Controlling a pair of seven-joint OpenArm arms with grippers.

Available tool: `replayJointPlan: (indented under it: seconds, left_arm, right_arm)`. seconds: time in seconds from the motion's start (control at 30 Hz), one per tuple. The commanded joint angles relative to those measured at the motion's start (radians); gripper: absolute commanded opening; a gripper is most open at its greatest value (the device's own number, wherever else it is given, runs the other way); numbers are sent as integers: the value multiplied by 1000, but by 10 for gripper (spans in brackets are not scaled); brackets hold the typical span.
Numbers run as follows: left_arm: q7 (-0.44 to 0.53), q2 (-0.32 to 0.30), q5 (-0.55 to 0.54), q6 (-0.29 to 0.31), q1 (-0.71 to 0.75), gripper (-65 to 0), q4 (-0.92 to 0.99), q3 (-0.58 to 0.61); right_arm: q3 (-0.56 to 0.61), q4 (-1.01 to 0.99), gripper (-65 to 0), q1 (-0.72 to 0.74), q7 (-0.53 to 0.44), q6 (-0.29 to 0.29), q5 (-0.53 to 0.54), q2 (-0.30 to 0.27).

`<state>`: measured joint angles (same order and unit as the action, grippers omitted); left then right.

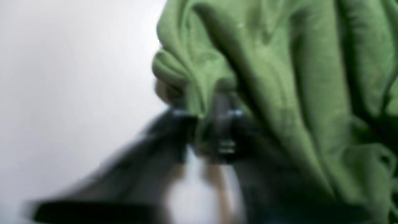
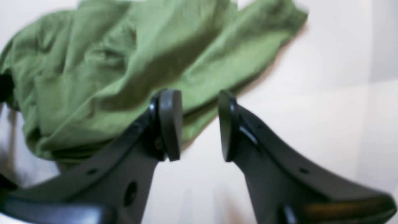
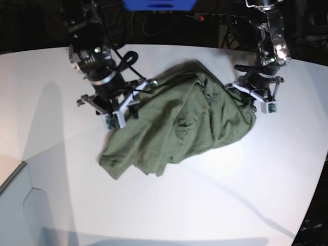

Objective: Layout the t-shirt on the table in an organized manner, then fold the t-shirt properly
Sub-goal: 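Grasp shirt edges with both grippers and pull them apart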

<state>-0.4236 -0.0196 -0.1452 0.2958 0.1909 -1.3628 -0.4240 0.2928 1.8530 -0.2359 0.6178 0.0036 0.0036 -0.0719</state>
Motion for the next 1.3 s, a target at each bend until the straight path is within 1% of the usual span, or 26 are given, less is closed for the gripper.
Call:
replayJointPlan:
  seconds: [0.0,0.07,0.13,0.23,0.27,0.37,0.47,0.53,0.57,0.77,0.83,0.87,0.9,0.93,1.03,1.07,1.17,1.27]
  left_arm:
    - [16,-7,-8,0,-18,-650,-17,-2]
    - [16,-7,-8,0,-21,-622,-19,-2]
    - [16,-7,-8,0,-21,-650,-22,-2]
    - [16,-7,-8,0,-23,-650,-20,-2]
    - [18,-7,-8,0,-23,-650,-20,-2]
    - [18,-7,-6,0,-23,-650,-20,-2]
    - [18,-7,-6,0,-23,-650,-20,-2]
    - [18,-7,-6,0,-23,-650,-20,-2]
    - [18,-7,-6,0,-23,-650,-20,-2]
    - [19,-13,-6,0,-23,-650,-20,-2]
    - [19,-13,-6,0,-23,-650,-20,-2]
    - [19,-13,-6,0,-23,-650,-20,-3]
    - [19,-15,-6,0,-23,-650,-20,-3]
    - [21,-15,-6,0,-23,-650,-20,-3]
    - [21,-12,-6,0,-21,-650,-20,-3]
    - [21,-10,-6,0,-21,-650,-20,-3]
    - [21,-7,-6,0,-18,-650,-27,-17]
    - [21,17,-6,0,-20,-650,-30,-71]
  right_arm:
    - [0,-16,-444,48,-19,2,-3,-1]
    - [-2,-97,-444,117,-19,2,-3,-1]
    - [-2,-171,-443,194,-19,2,-3,2]
    - [-5,-315,-438,320,-19,2,-3,5]
    - [-7,-364,-425,361,-19,2,-3,5]
    - [-7,-528,-344,475,-28,2,-1,7]
    - [-7,-686,-230,582,-31,2,2,7]
    - [-7,-778,-183,642,-42,2,2,7]
    - [-7,-821,-173,663,-63,2,2,7]
    - [-7,-1041,-176,718,-230,2,2,4]
    - [-5,-1094,-202,728,-260,2,2,1]
    - [-5,-1113,-229,729,-266,2,2,1]
    - [-5,-1127,-278,729,-270,2,2,-1]
    - [-5,-1137,-343,729,-270,2,2,-1]
    - [-5,-1143,-581,725,-270,2,2,-7]
    - [-17,-1137,-650,725,-261,2,2,-7]
    - [-102,-1067,-643,695,-227,2,2,-7]
    - [-189,-856,-650,610,-167,2,2,-13]
